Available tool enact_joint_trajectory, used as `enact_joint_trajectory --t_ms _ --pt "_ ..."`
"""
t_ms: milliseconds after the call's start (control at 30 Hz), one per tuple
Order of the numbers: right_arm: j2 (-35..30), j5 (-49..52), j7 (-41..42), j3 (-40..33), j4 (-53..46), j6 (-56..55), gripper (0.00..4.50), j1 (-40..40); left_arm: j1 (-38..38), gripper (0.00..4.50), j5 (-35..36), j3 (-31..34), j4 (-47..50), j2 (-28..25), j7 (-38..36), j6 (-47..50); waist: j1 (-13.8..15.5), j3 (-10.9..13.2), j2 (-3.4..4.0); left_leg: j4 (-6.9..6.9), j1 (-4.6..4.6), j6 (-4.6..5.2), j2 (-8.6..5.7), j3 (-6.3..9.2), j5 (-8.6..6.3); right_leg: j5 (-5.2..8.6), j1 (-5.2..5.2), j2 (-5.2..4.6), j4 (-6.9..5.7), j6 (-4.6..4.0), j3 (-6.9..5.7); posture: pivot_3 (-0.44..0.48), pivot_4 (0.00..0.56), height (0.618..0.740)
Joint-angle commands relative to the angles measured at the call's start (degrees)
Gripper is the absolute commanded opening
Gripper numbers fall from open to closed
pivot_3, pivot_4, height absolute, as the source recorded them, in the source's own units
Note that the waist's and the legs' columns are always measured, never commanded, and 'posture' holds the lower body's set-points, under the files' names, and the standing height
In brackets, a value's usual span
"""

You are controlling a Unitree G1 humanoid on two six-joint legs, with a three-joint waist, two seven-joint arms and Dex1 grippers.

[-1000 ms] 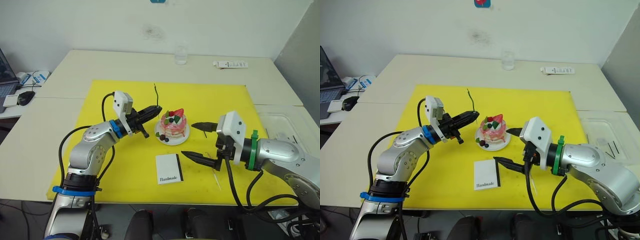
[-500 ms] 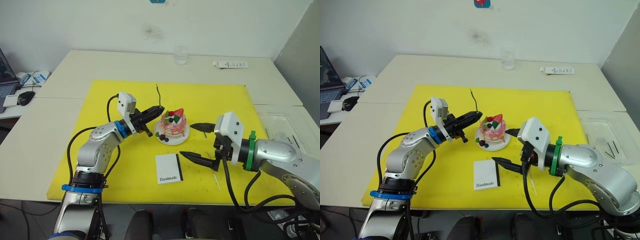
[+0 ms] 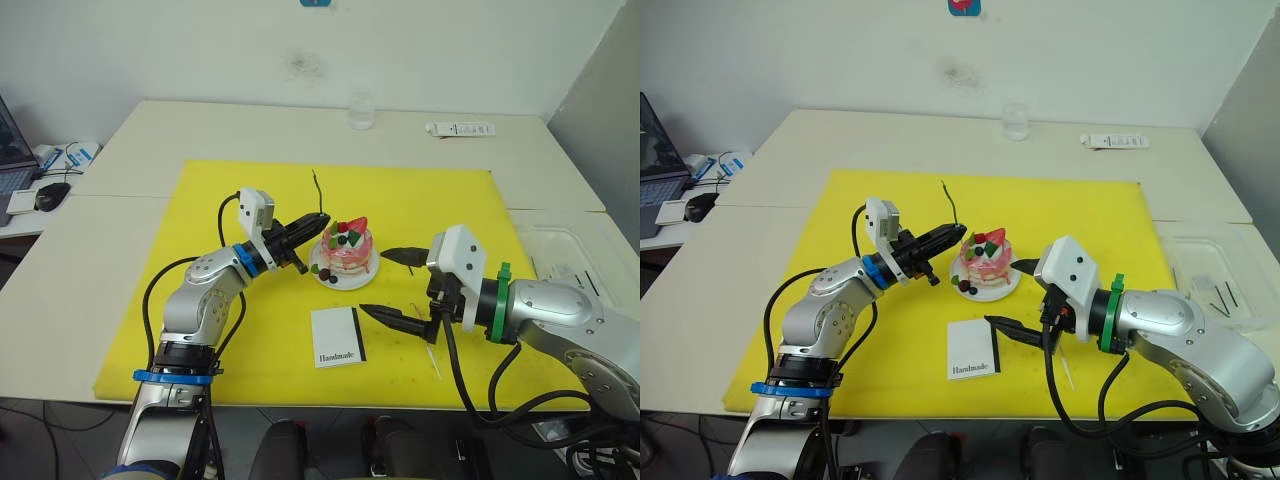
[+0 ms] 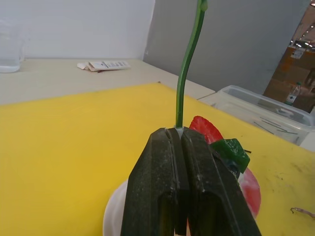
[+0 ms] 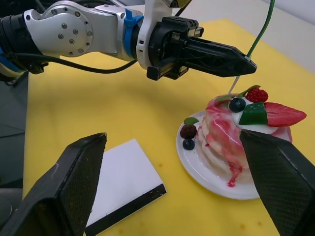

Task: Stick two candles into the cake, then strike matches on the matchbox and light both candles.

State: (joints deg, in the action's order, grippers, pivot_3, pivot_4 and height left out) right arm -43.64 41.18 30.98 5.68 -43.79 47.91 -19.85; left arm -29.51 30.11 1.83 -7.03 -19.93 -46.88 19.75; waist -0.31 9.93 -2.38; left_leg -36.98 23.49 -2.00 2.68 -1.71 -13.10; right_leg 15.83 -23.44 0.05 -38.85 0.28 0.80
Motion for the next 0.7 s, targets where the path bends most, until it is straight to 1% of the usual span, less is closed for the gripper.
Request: enact_joint_trajectory --t_ms 33,200,367,700 --pt "0.36 -0.47 -0.35 -1.17 -2.08 -0.34 4.49 -0.18 -1.18 0.00 0.12 0.53 1.51 0.23 -0.53 -0.36 0.00 0.00 0.00 0.00 0.00 0.00 0.00 0.00 0.00 0.00 0.00 0.00 0.00 0.00 0.00 0.000 0.150 0.740" --pt "0.50 -0.57 -0.48 -1.06 -2.16 -0.25 4.49 -0.12 -1.09 0.00 0.03 0.13 1.45 1.03 -0.32 -0.14 0.00 0.00 0.00 -0.01 0.00 0.00 0.00 0.00 0.00 0.00 0.00 0.00 -0.01 0.00 0.00 0.000 0.150 0.740" --pt "0.85 -0.92 -0.54 -0.86 -2.21 -0.07 4.49 -0.07 -1.31 0.00 -1.64 -0.67 0.28 1.10 -1.06 -1.56 0.00 0.00 0.00 -0.01 0.00 0.00 0.00 0.00 0.00 0.00 0.00 0.00 -0.02 0.00 0.00 0.000 0.150 0.740" --pt "1.69 -1.70 -0.81 -0.85 -2.48 0.05 4.49 0.13 1.77 0.00 -4.51 -1.54 0.14 2.54 -0.61 -3.61 0.00 0.00 0.00 -0.01 -0.01 0.00 0.00 0.00 0.00 0.00 0.00 0.00 -0.02 0.00 0.00 0.000 0.150 0.740"
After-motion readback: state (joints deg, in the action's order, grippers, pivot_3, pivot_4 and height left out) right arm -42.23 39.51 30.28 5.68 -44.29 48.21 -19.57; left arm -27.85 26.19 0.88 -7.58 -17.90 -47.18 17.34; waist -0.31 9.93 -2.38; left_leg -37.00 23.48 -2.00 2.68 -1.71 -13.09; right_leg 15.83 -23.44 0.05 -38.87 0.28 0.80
